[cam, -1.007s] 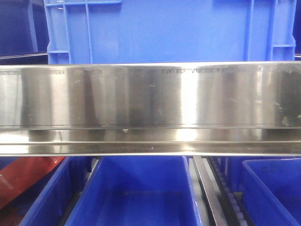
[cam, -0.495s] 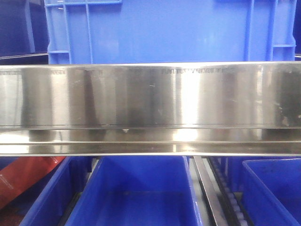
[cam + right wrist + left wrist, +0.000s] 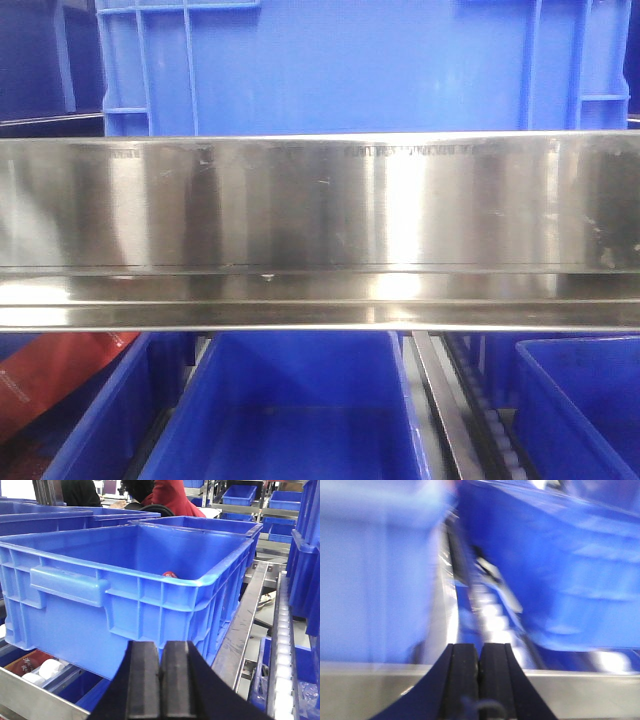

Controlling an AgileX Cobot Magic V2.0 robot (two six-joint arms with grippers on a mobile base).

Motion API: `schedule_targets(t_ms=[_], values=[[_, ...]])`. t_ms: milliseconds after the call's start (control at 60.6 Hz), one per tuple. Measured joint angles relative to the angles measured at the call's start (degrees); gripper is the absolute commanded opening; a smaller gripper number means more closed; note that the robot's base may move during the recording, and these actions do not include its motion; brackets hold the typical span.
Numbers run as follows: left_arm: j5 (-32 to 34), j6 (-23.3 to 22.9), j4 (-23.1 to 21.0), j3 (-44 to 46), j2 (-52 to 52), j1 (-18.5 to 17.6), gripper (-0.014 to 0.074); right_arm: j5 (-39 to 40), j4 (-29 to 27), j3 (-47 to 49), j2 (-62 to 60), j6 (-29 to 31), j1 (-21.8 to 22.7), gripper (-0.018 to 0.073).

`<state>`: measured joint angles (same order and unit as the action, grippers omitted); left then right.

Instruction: Place cylindrical capacitor in blue bin on shelf

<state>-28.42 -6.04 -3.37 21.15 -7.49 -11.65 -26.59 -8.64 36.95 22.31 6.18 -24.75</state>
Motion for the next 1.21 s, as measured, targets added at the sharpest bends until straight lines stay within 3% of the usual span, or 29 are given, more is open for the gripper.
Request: schedule_targets(t_ms=[165,413,661,1206], values=[[13.41,0.1,6.43,-12.4,4.9,-0.01,-0.0111,0.03,0.0,0.0,0.0,0.0,0.0,-0.0162],[26.39,0.25,6.93,-21.03,6.17,1.09,-0.0111,0.03,0.0,0.0,0.0,0.0,0.0,-0.0162],[27.88,0.25,6.35,-21.15,7.02,5.36,-0.0111,0.03,0.0,0.0,0.0,0.0,0.0,-0.0162],[28.11,0.25,6.35,-21.25,7.15,5.44,-0.0111,0.24,0.0,0.0,-0.13,0.0,0.0,-0.0162]])
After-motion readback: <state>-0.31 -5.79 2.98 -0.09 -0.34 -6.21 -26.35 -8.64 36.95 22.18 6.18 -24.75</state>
